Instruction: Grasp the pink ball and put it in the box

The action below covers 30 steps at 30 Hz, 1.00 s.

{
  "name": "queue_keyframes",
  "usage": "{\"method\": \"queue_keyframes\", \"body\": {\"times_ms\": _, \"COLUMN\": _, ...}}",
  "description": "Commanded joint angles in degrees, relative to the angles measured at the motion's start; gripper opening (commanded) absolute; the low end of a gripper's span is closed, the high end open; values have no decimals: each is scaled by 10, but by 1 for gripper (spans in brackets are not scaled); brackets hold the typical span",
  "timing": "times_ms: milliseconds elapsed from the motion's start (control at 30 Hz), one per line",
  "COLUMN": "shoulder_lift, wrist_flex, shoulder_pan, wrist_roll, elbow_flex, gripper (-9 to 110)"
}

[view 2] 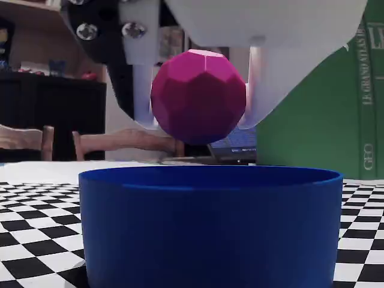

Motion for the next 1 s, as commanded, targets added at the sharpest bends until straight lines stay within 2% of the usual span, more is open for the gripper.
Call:
{"method": "queue_keyframes", "body": {"times_ms": 0, "shoulder_lift": -4, "wrist_flex": 1, "shoulder_pan": 6, "wrist_roll": 4, "elbow_flex": 4, "gripper": 0}}
{"method": "queue_keyframes", "body": {"times_ms": 267, "shoulder_lift": -2, "wrist_flex": 1, "shoulder_pan": 6, "wrist_roll": 4, "elbow_flex": 4, "gripper": 1}}
{"method": "queue_keyframes", "body": {"times_ms": 367, "shoulder_lift": 1, "wrist_flex": -4, "shoulder_pan": 11, "wrist_roll": 4, "elbow_flex": 4, "gripper": 21}}
{"method": "queue_keyframes", "body": {"times_ms": 500, "shoulder_lift": 7, "wrist_flex": -4, "shoulder_pan": 11, "wrist_roll": 17, "elbow_flex": 4, "gripper": 30}}
{"method": "queue_keyframes", "body": {"times_ms": 800, "shoulder_lift": 18, "wrist_flex": -4, "shoulder_pan": 11, "wrist_roll": 26, "elbow_flex": 4, "gripper": 31}}
{"method": "queue_keyframes", "body": {"times_ms": 967, "shoulder_lift": 56, "wrist_flex": -4, "shoulder_pan": 5, "wrist_roll": 69, "elbow_flex": 4, "gripper": 31}}
